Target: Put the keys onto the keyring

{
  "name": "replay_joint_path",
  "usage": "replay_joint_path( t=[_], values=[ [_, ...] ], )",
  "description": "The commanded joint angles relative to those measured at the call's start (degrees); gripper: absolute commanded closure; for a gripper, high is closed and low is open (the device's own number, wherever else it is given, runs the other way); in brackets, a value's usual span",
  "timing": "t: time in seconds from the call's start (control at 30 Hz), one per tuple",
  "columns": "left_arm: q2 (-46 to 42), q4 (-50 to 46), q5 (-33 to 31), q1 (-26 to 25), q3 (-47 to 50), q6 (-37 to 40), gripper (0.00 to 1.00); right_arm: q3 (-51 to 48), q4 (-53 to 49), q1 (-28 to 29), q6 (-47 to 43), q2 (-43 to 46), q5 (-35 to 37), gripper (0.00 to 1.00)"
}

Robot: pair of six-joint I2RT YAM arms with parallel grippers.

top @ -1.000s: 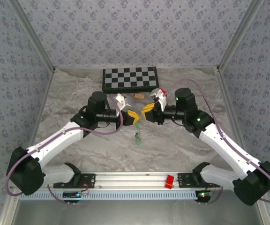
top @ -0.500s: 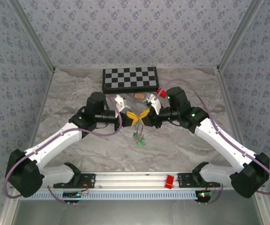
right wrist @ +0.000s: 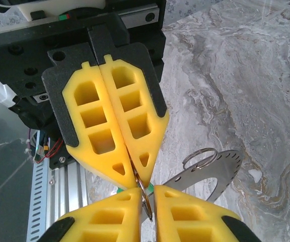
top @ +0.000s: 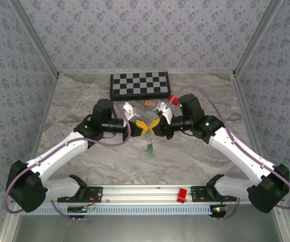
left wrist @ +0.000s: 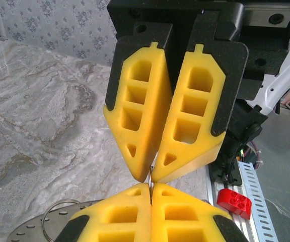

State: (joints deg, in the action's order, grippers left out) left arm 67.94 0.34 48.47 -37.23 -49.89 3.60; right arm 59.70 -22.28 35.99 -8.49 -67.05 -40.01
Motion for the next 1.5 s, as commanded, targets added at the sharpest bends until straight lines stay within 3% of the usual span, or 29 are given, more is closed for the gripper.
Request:
replay_joint_path(
  t=[0.0, 0.53, 0.87, 1.13, 1.37, 1.47],
  values=[
    [-1.09, 2.12, 2.12, 0.08, -0.40, 0.60, 1.00, -1.17, -0.08, 0.66, -0.74, 1.36, -2.09, 0.87],
    [-1.23, 3.20, 3.99, 0.13, -0.07, -0.17, 1.00, -4.72, 6.74, 0.75, 1.72, 2.12, -7.62, 0.92],
    [-1.36, 3.18, 4.18, 0.12, -0.19, -0.17, 1.00, -5.82, 7.70, 0.68, 1.42, 2.36, -11.27, 0.89],
    [-1.29, 3.86, 4.54, 0.12, 0.02, -0.64, 1.00, -5.63, 8.12, 0.83, 1.48, 1.54, -11.84, 1.00],
    [-1.30, 4.18, 4.64, 0.08, 0.04, -0.97, 1.00, -4.42, 6.89, 0.83, 2.50, -0.06, -10.91, 1.00],
    [-1.52, 4.36, 4.19, 0.22, -0.07, -1.55, 0.84, -4.96, 8.67, 0.43, 3.71, 0.50, -9.71, 1.00]
  ],
)
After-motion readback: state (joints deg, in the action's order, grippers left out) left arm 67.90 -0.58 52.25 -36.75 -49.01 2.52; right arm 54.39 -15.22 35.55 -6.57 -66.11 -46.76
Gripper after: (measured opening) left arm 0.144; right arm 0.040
